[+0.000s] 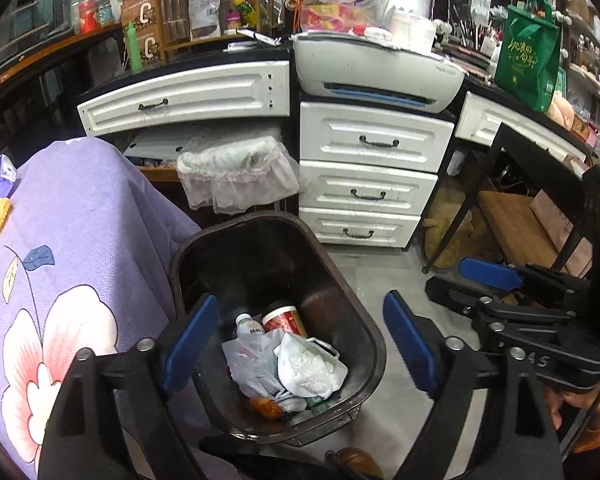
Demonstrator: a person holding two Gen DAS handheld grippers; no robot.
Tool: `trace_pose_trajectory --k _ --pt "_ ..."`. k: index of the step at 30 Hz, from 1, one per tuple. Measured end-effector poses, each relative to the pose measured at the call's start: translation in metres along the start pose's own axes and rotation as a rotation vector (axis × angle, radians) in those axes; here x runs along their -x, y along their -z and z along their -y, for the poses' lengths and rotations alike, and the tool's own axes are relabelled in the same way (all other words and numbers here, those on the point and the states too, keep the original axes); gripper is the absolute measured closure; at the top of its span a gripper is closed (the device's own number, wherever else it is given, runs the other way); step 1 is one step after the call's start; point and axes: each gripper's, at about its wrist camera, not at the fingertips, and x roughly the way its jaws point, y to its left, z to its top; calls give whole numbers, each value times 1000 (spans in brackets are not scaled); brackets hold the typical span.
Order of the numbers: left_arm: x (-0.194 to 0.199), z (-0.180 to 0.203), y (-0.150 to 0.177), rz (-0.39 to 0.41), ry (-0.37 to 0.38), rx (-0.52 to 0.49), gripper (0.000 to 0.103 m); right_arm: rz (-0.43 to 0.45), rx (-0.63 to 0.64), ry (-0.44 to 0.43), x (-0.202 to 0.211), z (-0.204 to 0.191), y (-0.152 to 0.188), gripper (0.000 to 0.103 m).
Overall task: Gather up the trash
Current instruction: 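Move both tools back over the table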
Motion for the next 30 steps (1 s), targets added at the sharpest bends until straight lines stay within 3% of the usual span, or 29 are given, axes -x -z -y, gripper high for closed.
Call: trace_pose_trajectory --k 8,11,13,30 --pt "29 -1 -6 89 21 18 9 12 2 -23 6 -7 -4 47" --pt "40 -6 -7 112 20 34 7 24 8 -35 10 -12 -5 34" --pt "46 -12 -7 124 13 48 6 31 23 -50 14 -19 -7 33" --pt "105 -105 13 179 -51 216 6 58 208 -207 22 -117 -37 33"
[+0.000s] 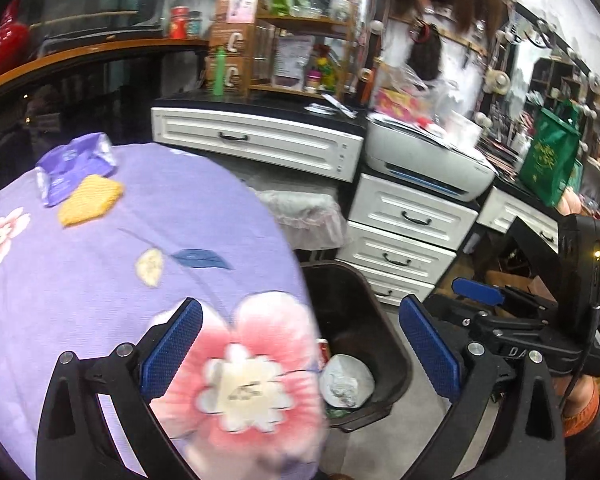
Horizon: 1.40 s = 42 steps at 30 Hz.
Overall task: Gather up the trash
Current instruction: 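Move both tools back over the table, then grasp the purple tissue pack with the left tool while the right grasps the yellow foam net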
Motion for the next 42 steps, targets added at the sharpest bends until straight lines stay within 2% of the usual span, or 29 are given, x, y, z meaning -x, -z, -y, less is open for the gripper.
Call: trace_pose_trajectory --k 12,15,20,25,31,37,40,42 --pt "26 -95 -12 -5 -210 45 6 -45 172 -155 -48 -94 -51 33" --pt "28 -124 -16 -13 -275 56 6 -67 199 -192 -65 -114 -64 33" --pt "25 -176 -27 -33 -343 98 6 -113 247 -244 -103 -149 -87 33" --pt "13 -230 -44 -38 -372 194 6 -152 336 -269 -151 -187 -110 33" --pt "-15 -275 -74 -44 -419 242 6 -219 347 -294 -223 -212 -145 33" --pt "-47 -314 -95 -60 -449 300 6 -259 365 -241 -289 -228 -165 34" --pt "-61 -326 -101 -58 -448 323 7 -278 364 -235 -306 -231 -166 42" --pt "-70 -330 -104 -63 -453 320 7 -289 373 -230 -313 -234 -164 53"
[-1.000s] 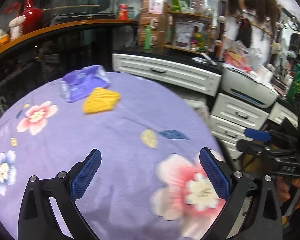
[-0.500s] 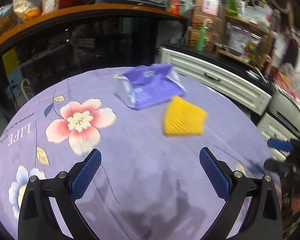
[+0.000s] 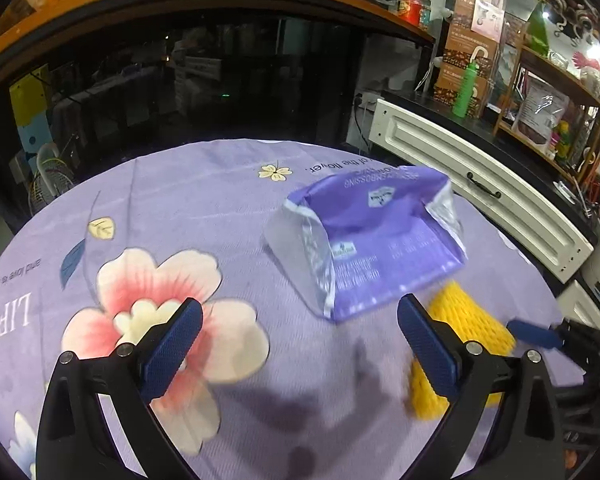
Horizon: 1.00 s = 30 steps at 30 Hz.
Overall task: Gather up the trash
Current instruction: 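Grasp the purple tissue pack with the left tool while the right grasps the yellow foam net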
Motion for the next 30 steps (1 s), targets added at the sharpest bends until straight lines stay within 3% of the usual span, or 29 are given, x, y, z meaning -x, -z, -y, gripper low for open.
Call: trace_pose_trajectory --k 4,6,8,12,14,22,30 --pt "-18 7 -11 -16 -10 -18 10 -1 13 -11 -4 -3 0 72" --pt "-25 9 -14 -23 -29 -29 15 -2 11 -26 -2 -3 0 84" --pt "-34 10 -18 -35 -47 -25 24 7 5 -23 1 -3 0 89" --pt "-45 3 -18 -66 -35 25 47 38 -19 -40 11 -3 -1 90" --pt "-45 -1 -16 -69 -13 52 66 48 -23 -44 14 -3 0 90" --pt "-32 1 -9 -48 -12 57 85 80 -58 -64 28 -2 3 90" --pt "-1 4 2 5 -9 72 87 128 -43 -63 60 -8 20 91"
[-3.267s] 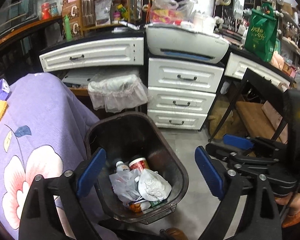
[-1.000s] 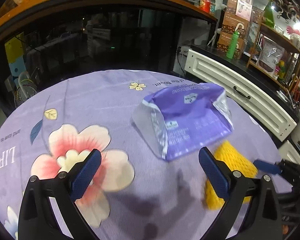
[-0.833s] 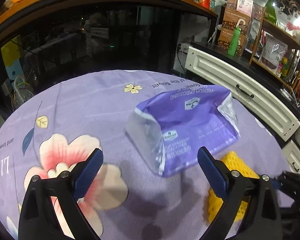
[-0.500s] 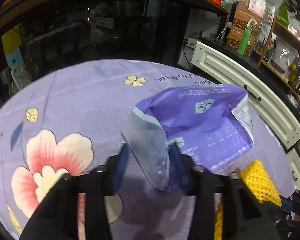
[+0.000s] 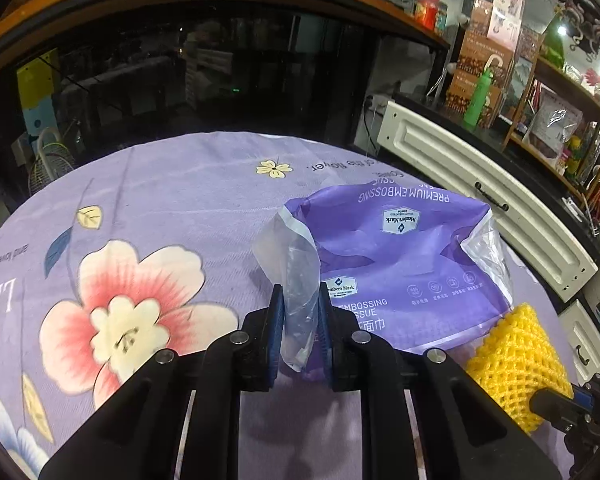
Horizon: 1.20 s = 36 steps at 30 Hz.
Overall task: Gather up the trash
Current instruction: 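Grasp the purple tissue pack with the left tool while the right grasps the yellow foam net, then carry the foam net into the bin and open the right tool while the left carries the pack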
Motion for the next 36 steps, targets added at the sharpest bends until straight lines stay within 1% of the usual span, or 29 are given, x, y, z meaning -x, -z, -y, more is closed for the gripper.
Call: trace_pose_trajectory --k 7,13,19,25,31,36 --pt "43 5 20 54 9 10 86 47 34 23 46 -10 21 91" --pt "81 17 47 87 28 1 86 83 47 51 88 -15 49 91" --pt "116 32 82 116 35 -9 86 114 34 79 131 -14 84 91" --pt "153 49 111 156 39 -16 86 146 -1 122 177 -7 125 91" --pt "176 69 127 194 38 -35 86 164 -40 163 214 2 165 91" --pt "188 85 144 188 88 -32 86 168 -110 201 234 20 199 91"
